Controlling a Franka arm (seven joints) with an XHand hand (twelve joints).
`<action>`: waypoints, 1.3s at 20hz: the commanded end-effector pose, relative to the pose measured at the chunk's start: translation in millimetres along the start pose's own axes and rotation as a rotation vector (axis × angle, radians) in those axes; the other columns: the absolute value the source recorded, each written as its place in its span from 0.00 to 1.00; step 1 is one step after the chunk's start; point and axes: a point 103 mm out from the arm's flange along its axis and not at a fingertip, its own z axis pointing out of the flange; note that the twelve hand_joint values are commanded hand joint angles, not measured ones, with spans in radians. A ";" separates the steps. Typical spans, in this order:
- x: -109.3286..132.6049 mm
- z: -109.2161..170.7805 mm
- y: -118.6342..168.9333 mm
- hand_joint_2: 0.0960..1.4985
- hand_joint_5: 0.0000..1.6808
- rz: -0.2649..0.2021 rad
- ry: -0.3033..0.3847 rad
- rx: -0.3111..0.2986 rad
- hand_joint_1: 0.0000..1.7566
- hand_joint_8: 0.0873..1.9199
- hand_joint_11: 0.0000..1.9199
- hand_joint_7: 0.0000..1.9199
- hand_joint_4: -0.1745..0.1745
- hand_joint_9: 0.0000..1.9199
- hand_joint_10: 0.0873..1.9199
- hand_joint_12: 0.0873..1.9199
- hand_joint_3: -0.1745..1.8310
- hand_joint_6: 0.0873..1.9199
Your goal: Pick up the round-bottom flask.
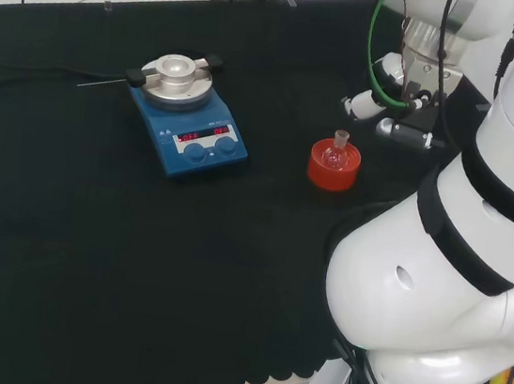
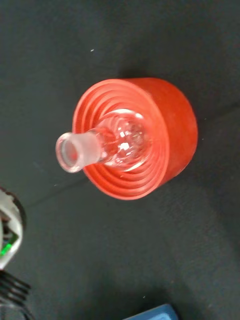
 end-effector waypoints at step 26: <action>-15.4 67.3 31.5 0.36 0.41 -0.036 -0.023 -0.020 0.49 0.30 0.00 0.07 0.34 0.13 0.33 0.73 0.43 0.05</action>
